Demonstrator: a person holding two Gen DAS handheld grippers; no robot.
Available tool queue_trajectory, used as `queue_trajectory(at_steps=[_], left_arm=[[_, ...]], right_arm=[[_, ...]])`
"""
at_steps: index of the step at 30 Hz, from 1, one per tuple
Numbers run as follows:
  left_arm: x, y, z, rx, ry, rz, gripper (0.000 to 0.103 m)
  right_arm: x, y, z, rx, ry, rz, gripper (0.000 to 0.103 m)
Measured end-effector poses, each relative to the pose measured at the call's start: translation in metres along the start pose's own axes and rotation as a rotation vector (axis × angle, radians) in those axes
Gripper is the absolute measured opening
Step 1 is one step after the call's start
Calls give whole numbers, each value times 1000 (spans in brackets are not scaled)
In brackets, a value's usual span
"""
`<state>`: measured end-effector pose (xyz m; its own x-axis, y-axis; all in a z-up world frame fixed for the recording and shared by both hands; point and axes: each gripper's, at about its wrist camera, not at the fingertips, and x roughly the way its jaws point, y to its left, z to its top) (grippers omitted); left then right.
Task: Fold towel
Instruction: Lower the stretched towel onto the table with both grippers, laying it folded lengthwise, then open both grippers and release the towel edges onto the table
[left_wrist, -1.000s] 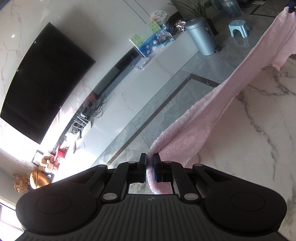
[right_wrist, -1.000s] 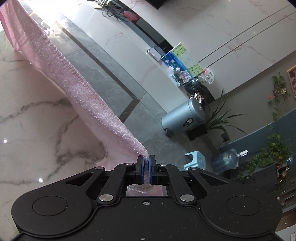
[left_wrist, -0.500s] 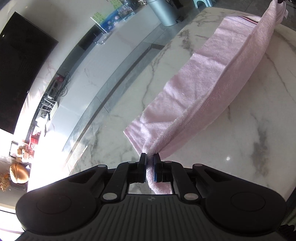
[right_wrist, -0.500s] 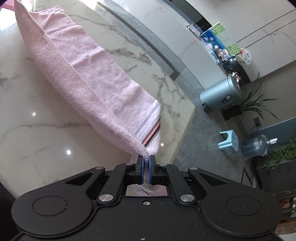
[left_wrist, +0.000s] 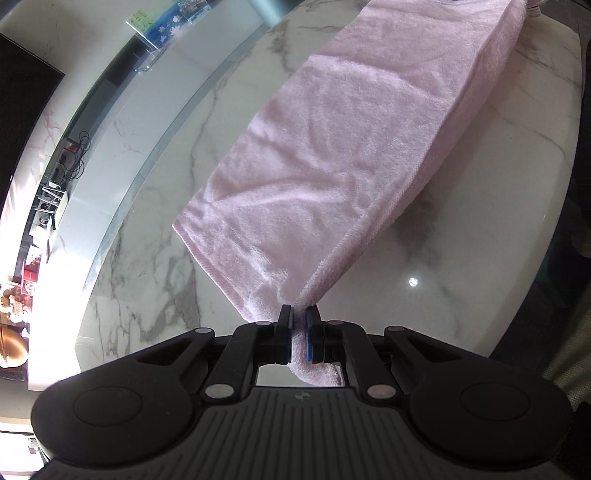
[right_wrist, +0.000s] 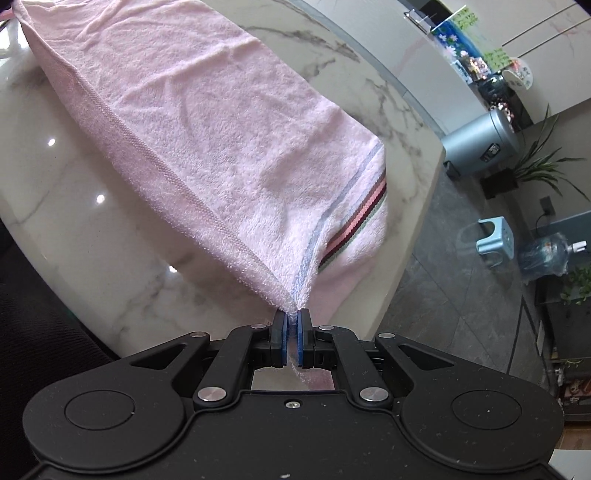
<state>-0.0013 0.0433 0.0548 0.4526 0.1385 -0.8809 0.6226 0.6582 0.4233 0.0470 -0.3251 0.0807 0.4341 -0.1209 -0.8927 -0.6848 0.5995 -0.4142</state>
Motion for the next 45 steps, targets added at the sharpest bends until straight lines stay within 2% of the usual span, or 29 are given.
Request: queue_trajectory(at_steps=[5, 14, 20, 25, 27, 30, 31, 32, 33, 36, 39, 41, 45], left_arm=[[9, -17, -4, 18, 20, -19, 6], [47, -40, -11, 28, 86, -70, 6], [59, -43, -13, 48, 121, -87, 8], [63, -32, -14, 5, 109, -120, 10], [63, -29, -16, -13, 103, -138, 14], [63, -25, -16, -26, 97, -149, 25], [63, -25, -16, -21, 95, -146, 33], [62, -25, -15, -10, 93, -136, 41], [61, -25, -15, 0, 90, -125, 43], [57, -22, -12, 21, 82, -109, 45], [52, -15, -10, 27, 72, -118, 49], [48, -8, -11, 37, 62, -122, 58], [21, -1, -8, 29, 40, -100, 58]], right_arm=[[14, 9, -10, 0, 32, 29, 3], [47, 17, -7, -31, 112, 98, 3], [60, 12, -2, 1, 129, 171, 4], [61, 9, -4, 13, 134, 195, 5], [59, 8, -5, 18, 132, 199, 8], [63, 4, -6, 26, 135, 203, 11], [65, 3, -7, 30, 136, 205, 12], [67, 1, -7, 37, 137, 205, 21], [69, -1, -7, 43, 138, 200, 29], [70, -7, -6, 58, 138, 192, 38], [68, -15, -7, 77, 135, 200, 42], [64, -23, -8, 90, 126, 200, 45], [48, -38, -11, 119, 106, 179, 52]])
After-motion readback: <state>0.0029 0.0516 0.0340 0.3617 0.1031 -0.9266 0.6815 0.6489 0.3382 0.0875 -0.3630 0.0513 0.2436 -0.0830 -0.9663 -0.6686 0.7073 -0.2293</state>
